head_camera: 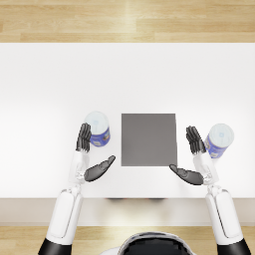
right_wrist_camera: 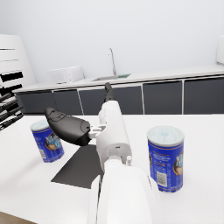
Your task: Pick up the blue can on the left and place it in the middle, then pick up the blue can on the right and place it on top of the can in the middle
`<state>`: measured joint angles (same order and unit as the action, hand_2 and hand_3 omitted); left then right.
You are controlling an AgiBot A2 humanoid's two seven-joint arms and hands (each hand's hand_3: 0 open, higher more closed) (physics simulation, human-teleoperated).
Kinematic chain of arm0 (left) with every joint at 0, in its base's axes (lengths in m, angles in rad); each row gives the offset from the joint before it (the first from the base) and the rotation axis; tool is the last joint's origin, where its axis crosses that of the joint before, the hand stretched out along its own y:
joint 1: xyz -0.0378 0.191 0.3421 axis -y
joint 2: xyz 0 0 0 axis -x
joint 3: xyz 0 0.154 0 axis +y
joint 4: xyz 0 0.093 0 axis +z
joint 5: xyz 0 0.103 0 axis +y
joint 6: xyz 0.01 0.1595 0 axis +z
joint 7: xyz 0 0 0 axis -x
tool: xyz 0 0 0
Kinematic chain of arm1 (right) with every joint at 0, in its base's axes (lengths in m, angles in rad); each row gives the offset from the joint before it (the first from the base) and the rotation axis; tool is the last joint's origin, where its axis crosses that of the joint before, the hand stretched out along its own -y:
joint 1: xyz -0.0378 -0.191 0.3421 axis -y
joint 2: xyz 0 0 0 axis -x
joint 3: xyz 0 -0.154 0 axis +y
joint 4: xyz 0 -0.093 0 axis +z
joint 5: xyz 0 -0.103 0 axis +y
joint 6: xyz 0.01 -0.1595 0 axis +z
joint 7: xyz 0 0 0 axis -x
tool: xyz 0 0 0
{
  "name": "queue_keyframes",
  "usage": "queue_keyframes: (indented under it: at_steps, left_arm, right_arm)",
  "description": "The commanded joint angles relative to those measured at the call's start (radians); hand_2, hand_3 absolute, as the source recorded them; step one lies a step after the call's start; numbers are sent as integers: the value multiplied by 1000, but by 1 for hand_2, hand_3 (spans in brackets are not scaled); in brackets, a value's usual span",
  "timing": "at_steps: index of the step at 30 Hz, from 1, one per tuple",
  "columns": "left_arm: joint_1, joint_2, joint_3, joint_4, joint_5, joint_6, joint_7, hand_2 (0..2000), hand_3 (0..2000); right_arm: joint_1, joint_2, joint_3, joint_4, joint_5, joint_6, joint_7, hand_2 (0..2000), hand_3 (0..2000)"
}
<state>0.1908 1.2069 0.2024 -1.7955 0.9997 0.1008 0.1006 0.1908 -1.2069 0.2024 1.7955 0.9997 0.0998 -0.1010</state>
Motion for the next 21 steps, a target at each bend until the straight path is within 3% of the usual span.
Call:
queue_keyframes:
  at_steps: [1, 3, 7, 15, 21]
  left_arm:
    - [0, 0, 0, 0, 0, 0, 0, 0, 0]
    - [2, 1, 30, 16, 0, 0, 0, 0, 0]
    - [27, 26, -22, 24, 0, -74, -74, 0, 0]
    - [98, 69, -106, 108, 344, -99, -99, 0, 0]
    - [136, 91, -102, 261, 414, -101, -100, 0, 0]
  right_arm:
    - [0, 0, 0, 0, 0, 0, 0, 0, 0]
    - [2, -1, 30, -16, 0, 0, 0, 0, 0]
    - [19, -22, -33, 22, 0, -73, 74, 0, 0]
    - [-35, -27, -232, 120, 344, -98, 99, 0, 0]
    - [-70, -40, -330, 84, 414, -99, 101, 0, 0]
